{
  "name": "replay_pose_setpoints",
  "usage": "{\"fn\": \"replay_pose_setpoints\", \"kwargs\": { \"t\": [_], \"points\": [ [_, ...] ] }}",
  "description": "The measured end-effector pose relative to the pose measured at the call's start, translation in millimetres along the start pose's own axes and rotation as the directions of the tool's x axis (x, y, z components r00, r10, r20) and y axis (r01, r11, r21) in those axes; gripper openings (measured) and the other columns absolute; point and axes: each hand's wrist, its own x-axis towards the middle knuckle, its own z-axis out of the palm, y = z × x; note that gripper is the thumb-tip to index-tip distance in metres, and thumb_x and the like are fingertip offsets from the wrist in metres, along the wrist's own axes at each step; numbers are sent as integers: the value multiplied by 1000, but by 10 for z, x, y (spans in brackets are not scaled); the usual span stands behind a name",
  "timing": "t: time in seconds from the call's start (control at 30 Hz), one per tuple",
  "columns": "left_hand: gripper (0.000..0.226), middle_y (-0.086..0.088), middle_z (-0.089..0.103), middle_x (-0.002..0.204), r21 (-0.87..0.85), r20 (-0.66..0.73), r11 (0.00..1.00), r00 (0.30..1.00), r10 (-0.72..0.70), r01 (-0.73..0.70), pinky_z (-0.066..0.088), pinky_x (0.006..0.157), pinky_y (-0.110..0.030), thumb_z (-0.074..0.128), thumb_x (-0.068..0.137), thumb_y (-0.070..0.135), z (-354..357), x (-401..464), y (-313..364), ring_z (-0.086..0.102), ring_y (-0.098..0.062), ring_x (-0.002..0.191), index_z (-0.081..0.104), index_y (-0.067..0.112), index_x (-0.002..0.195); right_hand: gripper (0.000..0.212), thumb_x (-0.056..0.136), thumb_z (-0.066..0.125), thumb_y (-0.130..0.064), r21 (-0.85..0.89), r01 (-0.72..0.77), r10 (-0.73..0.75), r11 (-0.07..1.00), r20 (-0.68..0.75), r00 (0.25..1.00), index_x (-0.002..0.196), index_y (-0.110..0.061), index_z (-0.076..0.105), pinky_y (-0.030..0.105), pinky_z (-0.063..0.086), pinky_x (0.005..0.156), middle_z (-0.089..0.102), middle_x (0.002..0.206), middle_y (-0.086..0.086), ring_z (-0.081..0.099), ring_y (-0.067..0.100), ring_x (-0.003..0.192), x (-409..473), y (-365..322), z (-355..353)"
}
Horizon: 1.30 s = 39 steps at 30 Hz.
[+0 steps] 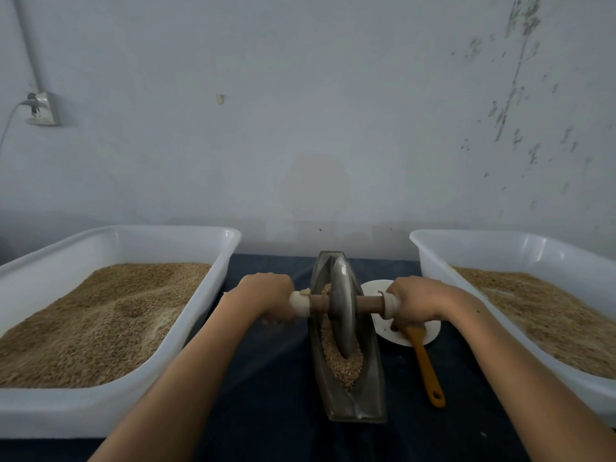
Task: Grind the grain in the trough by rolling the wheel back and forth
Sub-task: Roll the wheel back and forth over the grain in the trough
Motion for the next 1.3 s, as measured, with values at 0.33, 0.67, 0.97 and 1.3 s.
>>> {"fn": "replay_pose_setpoints", "kwargs": {
  "t": [0.33, 0.67, 0.97, 1.3],
  "points": [
    [16, 7, 59, 83, 21, -342, 1000, 940, 17, -11, 43, 71, -30, 64, 81, 36, 189, 68, -40, 54, -13, 76, 51, 27, 82, 17, 93, 52, -35, -136, 0, -75, 991, -541, 838, 76, -31, 52, 29, 45, 64, 59, 76, -8, 56, 12, 70, 133, -28, 210],
    [33, 0, 67, 94, -10, -54, 1000, 999, -2, 2, 50, 81, -33, 72, 76, 31, 37, 3, -39, 63, -18, 88, 63, 18, 106, 25, 79, 73, -29, -81, -36, 30, 996, -78, 997, 100, -24, 61, 25, 45, 66, 64, 92, -2, 61, 15, 84, -5, -71, -24],
    [28, 5, 60, 83, 7, -125, 1000, 992, 14, -13, 43, 71, -30, 71, 76, 33, 68, 42, -41, 58, -14, 80, 63, 22, 101, 18, 81, 71, -28, -67, -35, 25, 997, -132, 991, 82, -27, 54, 25, 43, 63, 62, 83, -5, 60, 13, 77, 11, -66, 11],
    [17, 5, 62, 90, 21, -380, 1000, 925, 2, 6, 39, 68, -29, 63, 80, 34, 237, 81, -43, 49, -13, 74, 48, 28, 82, 14, 91, 54, -33, -188, -21, -92, 982, -572, 815, 79, -30, 48, 27, 34, 64, 59, 81, -8, 50, 12, 69, 97, -74, 205]
  ]
}}
